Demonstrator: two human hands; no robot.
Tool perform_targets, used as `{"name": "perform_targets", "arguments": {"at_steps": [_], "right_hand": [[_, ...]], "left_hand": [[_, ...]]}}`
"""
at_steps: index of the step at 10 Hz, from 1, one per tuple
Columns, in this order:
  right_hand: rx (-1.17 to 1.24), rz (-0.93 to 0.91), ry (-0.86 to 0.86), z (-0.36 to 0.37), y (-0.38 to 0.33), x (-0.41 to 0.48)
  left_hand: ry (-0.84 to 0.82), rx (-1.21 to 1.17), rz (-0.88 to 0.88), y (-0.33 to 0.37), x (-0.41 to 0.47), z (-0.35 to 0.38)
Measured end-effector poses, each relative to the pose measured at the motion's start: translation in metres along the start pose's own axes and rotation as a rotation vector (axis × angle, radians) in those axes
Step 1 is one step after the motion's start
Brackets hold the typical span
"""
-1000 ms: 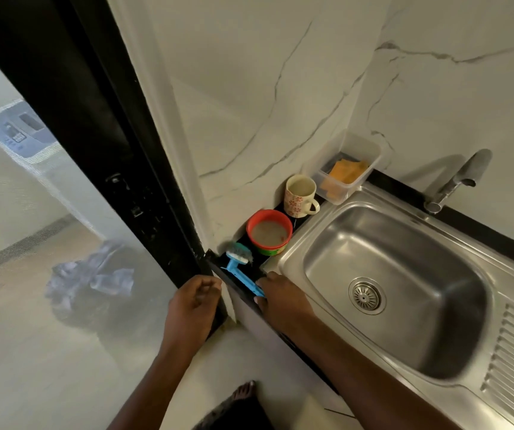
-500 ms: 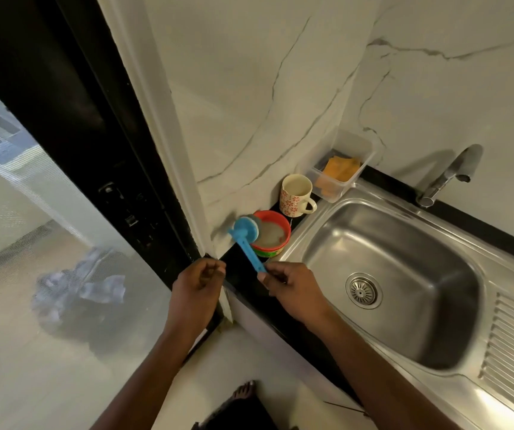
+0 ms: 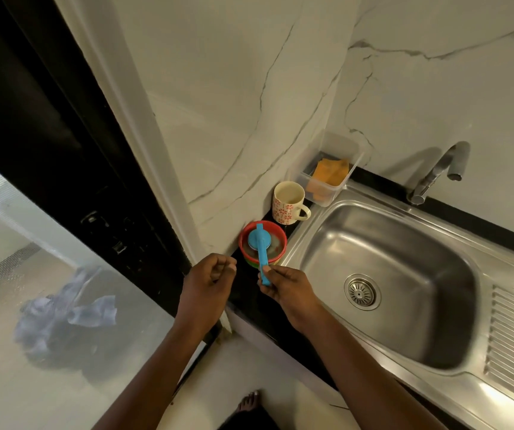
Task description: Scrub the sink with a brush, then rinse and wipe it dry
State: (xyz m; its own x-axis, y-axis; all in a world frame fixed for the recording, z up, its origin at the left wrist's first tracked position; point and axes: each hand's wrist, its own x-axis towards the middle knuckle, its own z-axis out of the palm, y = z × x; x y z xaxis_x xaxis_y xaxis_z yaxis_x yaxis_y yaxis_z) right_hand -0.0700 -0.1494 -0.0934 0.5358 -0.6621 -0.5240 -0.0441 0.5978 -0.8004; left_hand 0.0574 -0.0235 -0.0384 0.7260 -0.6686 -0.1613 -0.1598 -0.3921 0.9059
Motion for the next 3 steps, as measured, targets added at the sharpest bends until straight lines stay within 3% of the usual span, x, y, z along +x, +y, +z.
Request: {"name": "perform_targets", "arguments": {"at_steps": [2, 3], "right_hand": [[-0.022, 0.019, 0.027, -0.005, 0.000, -0.004], [-0.143, 0.026, 0.039, -0.011, -0.001, -0.008]], "left_hand": [[-0.075, 0.032, 0.057, 0.004, 0.012, 0.009], [-0.125, 0.052, 0.119, 0.010, 0.019, 0.016]]}}
